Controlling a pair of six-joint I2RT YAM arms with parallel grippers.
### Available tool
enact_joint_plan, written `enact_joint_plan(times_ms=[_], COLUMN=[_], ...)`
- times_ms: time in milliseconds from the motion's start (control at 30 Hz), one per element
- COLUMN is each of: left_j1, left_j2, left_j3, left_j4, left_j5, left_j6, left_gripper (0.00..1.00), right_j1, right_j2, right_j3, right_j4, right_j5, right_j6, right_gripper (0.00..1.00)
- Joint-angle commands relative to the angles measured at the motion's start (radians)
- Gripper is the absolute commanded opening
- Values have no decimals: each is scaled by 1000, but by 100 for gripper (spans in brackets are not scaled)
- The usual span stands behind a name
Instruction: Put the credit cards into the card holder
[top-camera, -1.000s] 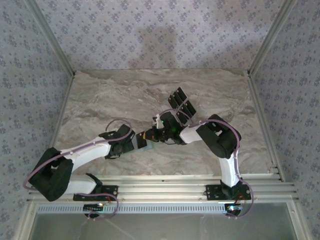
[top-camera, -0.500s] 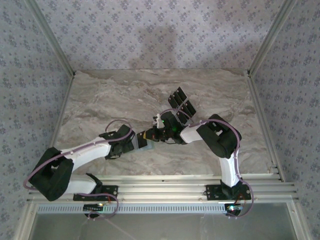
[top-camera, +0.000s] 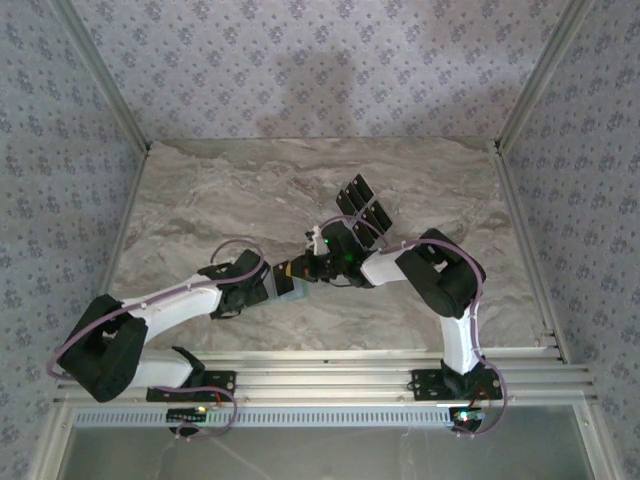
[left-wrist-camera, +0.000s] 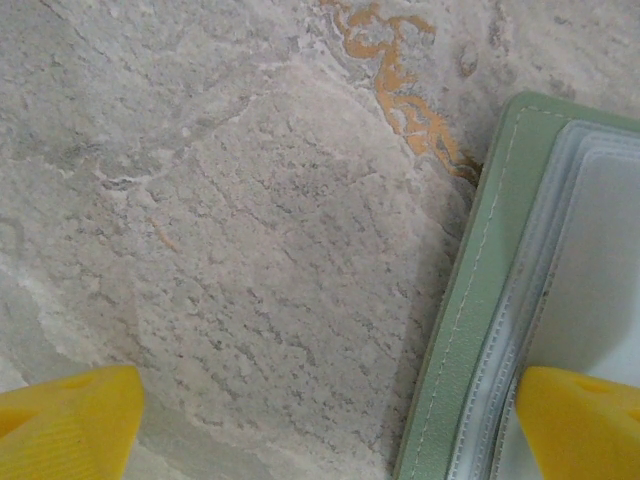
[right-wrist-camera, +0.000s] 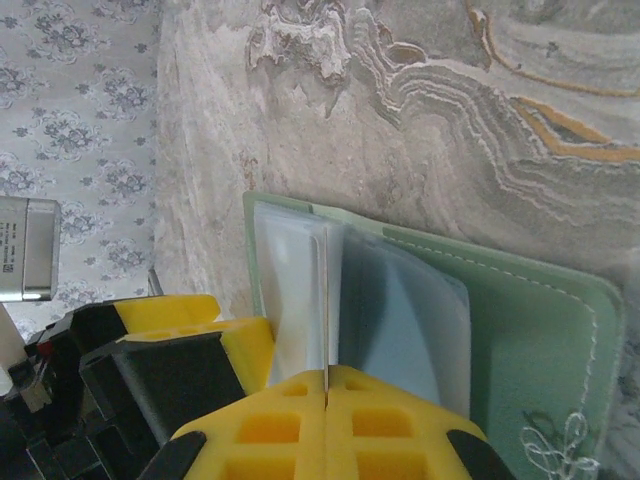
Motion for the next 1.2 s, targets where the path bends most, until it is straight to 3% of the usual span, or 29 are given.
enact_joint_plan(times_ms=[0, 1167], left_j1=[-2, -3], left_j2=[27, 25], left_j3=[-42, -45], left_j4=[-81, -78], left_j5=[1, -1], left_j6=[-6, -9], left_gripper=[96, 97], right_j1=[4, 20], right_j2=[1, 70], right_j3=[27, -18], right_j4=[-10, 92], right_j5=[-12, -25], right_j6=[6, 93], right_gripper=[0, 0])
